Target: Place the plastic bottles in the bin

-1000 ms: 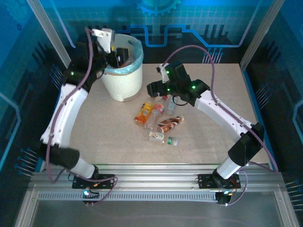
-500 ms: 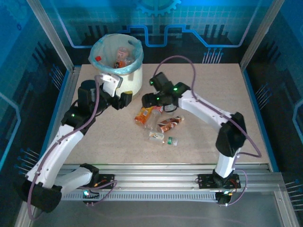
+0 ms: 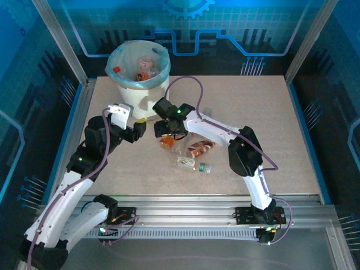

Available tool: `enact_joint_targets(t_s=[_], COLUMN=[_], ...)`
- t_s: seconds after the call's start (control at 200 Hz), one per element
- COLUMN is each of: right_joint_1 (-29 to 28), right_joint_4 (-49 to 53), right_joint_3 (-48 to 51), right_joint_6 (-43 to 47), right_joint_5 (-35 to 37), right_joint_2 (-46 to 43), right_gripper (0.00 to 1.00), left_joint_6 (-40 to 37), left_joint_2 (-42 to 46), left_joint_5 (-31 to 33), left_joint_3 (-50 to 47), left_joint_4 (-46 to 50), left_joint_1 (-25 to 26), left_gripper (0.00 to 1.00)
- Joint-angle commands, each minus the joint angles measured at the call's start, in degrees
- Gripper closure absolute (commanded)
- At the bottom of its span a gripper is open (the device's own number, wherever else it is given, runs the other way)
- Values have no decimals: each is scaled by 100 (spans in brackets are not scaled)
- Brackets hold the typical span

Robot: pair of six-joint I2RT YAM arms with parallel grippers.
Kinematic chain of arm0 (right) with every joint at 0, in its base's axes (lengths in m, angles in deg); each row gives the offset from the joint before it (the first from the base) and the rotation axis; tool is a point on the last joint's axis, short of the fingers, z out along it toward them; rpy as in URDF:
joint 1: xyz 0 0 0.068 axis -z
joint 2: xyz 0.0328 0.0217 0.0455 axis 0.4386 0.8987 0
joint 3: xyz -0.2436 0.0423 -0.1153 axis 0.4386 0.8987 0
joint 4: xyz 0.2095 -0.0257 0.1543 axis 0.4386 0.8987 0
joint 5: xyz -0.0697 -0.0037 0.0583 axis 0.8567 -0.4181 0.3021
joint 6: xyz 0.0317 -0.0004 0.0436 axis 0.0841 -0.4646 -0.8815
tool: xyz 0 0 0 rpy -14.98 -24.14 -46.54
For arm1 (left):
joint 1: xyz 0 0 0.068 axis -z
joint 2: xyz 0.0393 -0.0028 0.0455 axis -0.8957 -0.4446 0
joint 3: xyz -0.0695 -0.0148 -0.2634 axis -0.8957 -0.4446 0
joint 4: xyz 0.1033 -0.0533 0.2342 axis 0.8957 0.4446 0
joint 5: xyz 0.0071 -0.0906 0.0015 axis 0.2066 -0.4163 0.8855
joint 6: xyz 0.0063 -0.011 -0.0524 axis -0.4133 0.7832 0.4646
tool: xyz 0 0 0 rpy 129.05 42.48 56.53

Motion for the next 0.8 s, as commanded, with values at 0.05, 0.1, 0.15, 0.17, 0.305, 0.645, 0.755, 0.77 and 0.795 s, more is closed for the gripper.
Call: enact_joint_targets(t_s=[0.05,0.1,0.15,0.17,0.305,0.645,0.755,0.77,0.795], right_joint_1=[-48,-51,-51,-51,-51,-51,-58,-63,-60], right_joint_4=[275,277,269,268,302,303,338,343,354], right_joint_3=[-257,-289,-314,-326,-487,-1012,-1235,-1261,-1290], right_joint_6=[-461,-468,-471,-475,-507,-628,-668,-670,-695], right_joint_5=[176,169,144,140,132,7,-36,-35,-35], right_joint_2=[304,365,420,447,650,1313,1549,1572,1612], right_gripper=[18,18,18,18,18,16,16,16,16], left_joint_6=[137,162,160,168,195,171,147,141,138], left_joint_2=[272,315,337,343,376,373,379,375,379], left_joint_5=[370,437,477,494,541,589,625,624,632], left_joint_3=[-174,-216,-223,-223,-223,-232,-256,-258,-268], left_joint_4=[-318,-355,-358,-358,-340,-308,-332,-337,-347], left_joint_1=[27,29,24,26,26,26,25,28,26], left_gripper=[25,24,24,24,24,24,24,24,23])
